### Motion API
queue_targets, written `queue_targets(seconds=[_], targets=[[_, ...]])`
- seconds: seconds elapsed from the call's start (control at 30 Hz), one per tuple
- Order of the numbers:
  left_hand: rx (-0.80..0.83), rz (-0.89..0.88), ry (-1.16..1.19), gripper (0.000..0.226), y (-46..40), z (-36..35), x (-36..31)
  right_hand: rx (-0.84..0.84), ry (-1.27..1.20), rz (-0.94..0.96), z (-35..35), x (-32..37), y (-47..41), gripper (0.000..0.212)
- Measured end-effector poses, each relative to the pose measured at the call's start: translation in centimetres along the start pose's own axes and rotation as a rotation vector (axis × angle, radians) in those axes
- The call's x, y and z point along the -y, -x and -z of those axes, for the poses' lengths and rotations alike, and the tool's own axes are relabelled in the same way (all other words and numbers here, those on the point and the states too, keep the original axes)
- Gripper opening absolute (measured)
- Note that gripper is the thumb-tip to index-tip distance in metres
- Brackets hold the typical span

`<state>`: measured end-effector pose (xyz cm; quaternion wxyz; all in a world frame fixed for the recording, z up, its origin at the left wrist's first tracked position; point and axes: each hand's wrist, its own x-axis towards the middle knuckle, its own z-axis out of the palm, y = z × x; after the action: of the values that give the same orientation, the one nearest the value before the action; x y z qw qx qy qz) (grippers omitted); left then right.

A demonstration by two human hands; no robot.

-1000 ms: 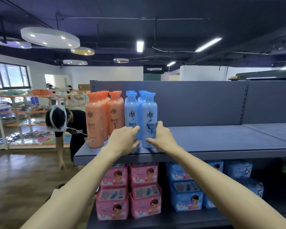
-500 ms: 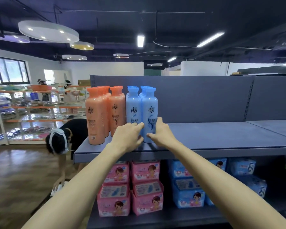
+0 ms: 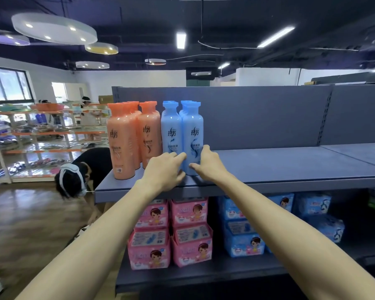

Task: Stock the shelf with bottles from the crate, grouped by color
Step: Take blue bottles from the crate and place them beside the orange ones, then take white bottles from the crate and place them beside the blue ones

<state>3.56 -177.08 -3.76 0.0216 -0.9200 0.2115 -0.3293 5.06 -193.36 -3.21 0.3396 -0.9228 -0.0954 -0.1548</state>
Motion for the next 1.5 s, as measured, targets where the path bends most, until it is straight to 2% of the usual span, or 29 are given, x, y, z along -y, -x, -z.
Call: queue_targets(seconds=[0.33, 0.47, 0.53, 0.67, 0.77, 0.9, 1.07, 1.23, 1.37, 1.5], targets=[[0.008, 0.029, 0.004, 0.030, 1.3, 0.7, -2.6, -0.011, 0.119, 0.091, 2.2, -1.0, 3.9, 0.041], [-0.143, -0.011, 0.039, 0.024, 4.2, 0.8, -6.0, -0.048, 0.321, 0.278, 2.5, -2.0, 8.3, 0.042], [-0.201, -0.026, 0.053, 0.023, 6.5, 0.2, -7.8, -0.080, 0.354, 0.376, 1.8, -3.8, 11.3, 0.050], [-0.078, -0.039, 0.046, 0.027, 10.4, -2.3, -9.9, -0.122, 0.365, 0.448, -0.5, -8.5, 15.0, 0.051], [0.023, -0.015, 0.074, 0.031, 12.4, -4.2, -10.8, -0.116, 0.396, 0.430, -1.7, -10.6, 16.3, 0.047], [0.061, 0.034, 0.154, 0.031, 15.7, -6.7, -11.9, -0.099, 0.397, 0.384, -3.5, -13.1, 19.1, 0.050], [0.188, 0.151, 0.308, 0.031, 22.0, -10.8, -14.5, 0.039, 0.375, 0.194, -8.1, -17.1, 24.9, 0.053], [0.330, 0.214, 0.437, 0.029, 27.5, -14.6, -17.4, 0.256, 0.430, 0.034, -12.3, -19.6, 30.0, 0.046], [0.416, 0.231, 0.537, 0.031, 31.3, -16.8, -19.7, 0.335, 0.465, -0.080, -13.3, -20.4, 33.3, 0.046], [0.538, 0.235, 0.618, 0.031, 34.4, -17.9, -22.6, 0.383, 0.467, -0.215, -14.0, -21.7, 37.4, 0.038]])
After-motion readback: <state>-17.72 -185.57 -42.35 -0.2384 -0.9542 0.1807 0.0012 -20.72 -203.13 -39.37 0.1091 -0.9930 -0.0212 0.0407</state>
